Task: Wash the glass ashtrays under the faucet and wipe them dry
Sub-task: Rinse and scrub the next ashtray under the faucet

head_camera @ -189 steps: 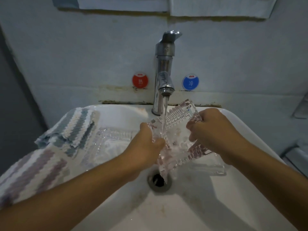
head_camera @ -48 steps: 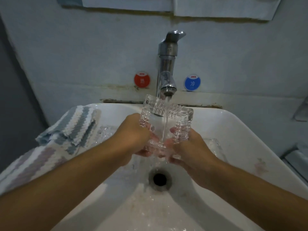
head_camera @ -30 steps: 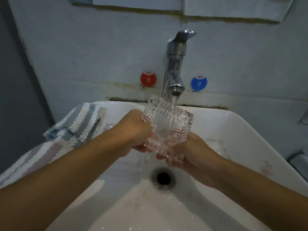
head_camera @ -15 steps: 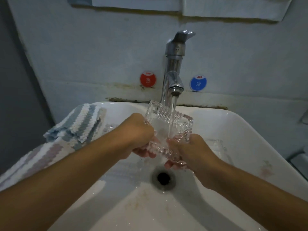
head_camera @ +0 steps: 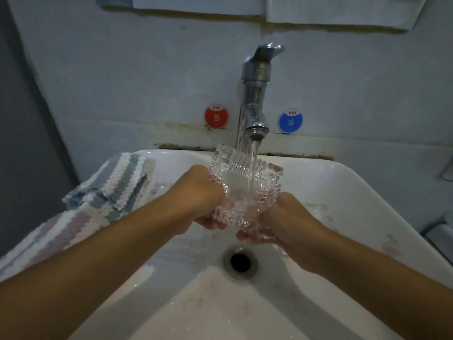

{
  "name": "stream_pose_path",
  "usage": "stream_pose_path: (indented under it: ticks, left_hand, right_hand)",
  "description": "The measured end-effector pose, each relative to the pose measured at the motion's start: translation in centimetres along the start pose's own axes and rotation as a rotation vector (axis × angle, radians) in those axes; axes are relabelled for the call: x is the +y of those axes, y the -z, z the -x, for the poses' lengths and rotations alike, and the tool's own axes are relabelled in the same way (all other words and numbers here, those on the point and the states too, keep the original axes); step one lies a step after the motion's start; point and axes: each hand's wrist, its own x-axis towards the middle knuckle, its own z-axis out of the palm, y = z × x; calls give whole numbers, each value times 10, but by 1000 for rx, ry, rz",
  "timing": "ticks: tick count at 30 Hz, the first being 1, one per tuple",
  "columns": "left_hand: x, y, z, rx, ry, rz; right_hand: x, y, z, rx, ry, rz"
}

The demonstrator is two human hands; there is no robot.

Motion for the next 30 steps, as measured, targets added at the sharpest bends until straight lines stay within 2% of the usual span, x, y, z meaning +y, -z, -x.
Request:
stream_pose_path:
  ticks: [4, 11, 13, 17, 20, 30]
  left_hand:
    - [0, -8, 6, -32, -24, 29]
    - [-4, -14, 8, -38, 10, 149]
    - [-2, -17, 11, -25, -19, 162]
    - [-3, -15, 9, 85, -175, 25]
    - [-5, -13, 7, 28, -155, -1]
    - [-8, -20, 4, -90, -134, -30]
  right_hand:
    - [-3, 4, 1, 155, -25, 45]
    - [-16, 18, -1, 68, -141, -71]
    - [-23, 24, 2, 106, -116, -5]
    - [-35, 27, 8, 206, -23, 228]
    - [-36, 32, 10, 218, 26, 388]
    - [-41, 41, 13, 219, 66, 558]
